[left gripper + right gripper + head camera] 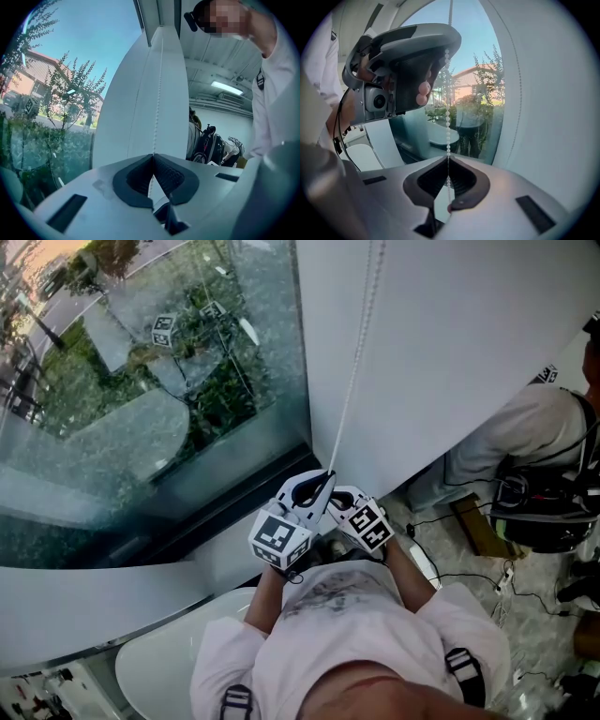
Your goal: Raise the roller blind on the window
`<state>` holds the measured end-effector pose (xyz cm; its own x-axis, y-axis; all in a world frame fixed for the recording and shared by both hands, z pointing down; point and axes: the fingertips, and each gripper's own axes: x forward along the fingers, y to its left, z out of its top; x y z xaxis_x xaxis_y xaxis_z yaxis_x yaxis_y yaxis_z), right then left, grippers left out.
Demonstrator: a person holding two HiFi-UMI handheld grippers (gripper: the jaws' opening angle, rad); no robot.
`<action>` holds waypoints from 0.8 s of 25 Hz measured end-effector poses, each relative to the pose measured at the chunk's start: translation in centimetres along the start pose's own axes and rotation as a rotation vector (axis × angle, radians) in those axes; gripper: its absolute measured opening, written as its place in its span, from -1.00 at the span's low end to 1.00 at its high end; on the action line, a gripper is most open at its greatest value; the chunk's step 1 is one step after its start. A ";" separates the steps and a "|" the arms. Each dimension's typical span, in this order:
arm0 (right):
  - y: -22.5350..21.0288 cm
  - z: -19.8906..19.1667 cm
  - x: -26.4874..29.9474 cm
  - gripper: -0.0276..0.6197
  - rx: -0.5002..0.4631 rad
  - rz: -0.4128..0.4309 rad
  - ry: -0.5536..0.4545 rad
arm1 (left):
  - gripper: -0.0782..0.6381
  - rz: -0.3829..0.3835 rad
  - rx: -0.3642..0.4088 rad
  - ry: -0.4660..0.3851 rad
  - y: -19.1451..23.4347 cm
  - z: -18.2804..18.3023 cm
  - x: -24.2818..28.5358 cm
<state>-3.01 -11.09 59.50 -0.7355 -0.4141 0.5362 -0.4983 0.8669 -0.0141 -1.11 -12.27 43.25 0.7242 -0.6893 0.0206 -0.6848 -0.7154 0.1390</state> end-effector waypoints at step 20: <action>0.9 14.2 -11.4 -0.71 -0.043 -0.005 -0.361 | -0.76 0.025 0.015 -0.021 0.8 0.9 -1.0</action>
<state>-1.59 -9.58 41.42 -0.8519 -0.4827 0.2031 -0.4879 0.8725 0.0273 -2.46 -12.28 42.50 0.7052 -0.7090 0.0032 -0.7039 -0.6995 0.1236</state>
